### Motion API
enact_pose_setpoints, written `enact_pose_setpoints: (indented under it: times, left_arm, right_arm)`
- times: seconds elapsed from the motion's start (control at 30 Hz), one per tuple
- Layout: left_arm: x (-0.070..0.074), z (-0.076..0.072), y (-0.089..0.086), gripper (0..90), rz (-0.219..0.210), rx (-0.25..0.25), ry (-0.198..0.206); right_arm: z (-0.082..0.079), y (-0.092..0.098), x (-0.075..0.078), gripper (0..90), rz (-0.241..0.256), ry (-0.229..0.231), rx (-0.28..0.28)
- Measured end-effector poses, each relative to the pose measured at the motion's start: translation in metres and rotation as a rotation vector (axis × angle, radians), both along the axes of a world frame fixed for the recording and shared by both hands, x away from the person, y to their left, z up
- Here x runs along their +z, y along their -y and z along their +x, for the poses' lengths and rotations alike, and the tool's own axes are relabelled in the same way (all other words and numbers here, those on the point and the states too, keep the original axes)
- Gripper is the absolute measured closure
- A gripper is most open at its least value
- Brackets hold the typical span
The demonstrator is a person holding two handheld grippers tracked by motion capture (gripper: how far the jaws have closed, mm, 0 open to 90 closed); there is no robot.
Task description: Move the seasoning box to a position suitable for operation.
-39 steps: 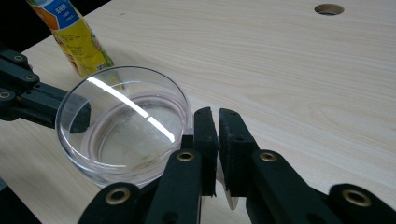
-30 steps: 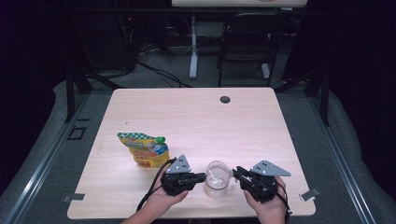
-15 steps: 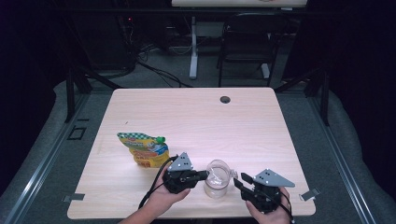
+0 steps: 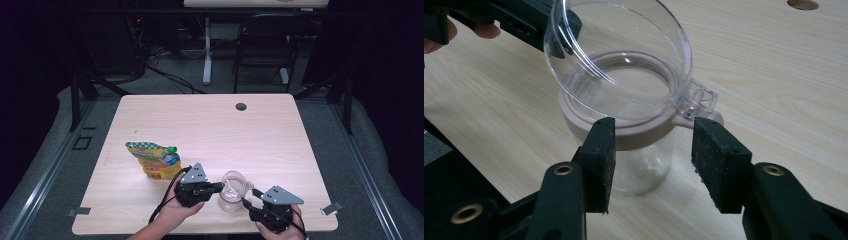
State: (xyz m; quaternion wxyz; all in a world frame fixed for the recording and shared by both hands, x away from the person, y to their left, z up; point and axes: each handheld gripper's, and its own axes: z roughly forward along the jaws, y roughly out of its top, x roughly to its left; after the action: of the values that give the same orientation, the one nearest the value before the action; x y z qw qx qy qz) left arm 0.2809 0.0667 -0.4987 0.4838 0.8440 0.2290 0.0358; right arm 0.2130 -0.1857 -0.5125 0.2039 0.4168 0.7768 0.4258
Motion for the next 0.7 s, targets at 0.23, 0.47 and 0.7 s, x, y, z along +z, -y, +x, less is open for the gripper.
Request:
enact_pose_setpoints:
  times: [0.23, 0.47, 0.7]
  left_arm:
    - [-0.0020, 0.0011, -0.0012, 89.2, 0.003, 0.009, -0.009]
    - [-0.0051, 0.0009, -0.0001, 89.3, 0.017, 0.009, -0.012]
    - [-0.0086, 0.0018, 0.0011, 89.2, 0.030, 0.012, -0.015]
  right_arm:
    - [-0.0010, -0.0080, -0.0014, 50.7, -0.016, 0.036, 0.014]
    - [-0.0004, -0.0100, -0.0018, 51.2, -0.021, 0.057, 0.017]
    - [-0.0004, -0.0093, -0.0012, 51.4, -0.018, 0.066, 0.014]
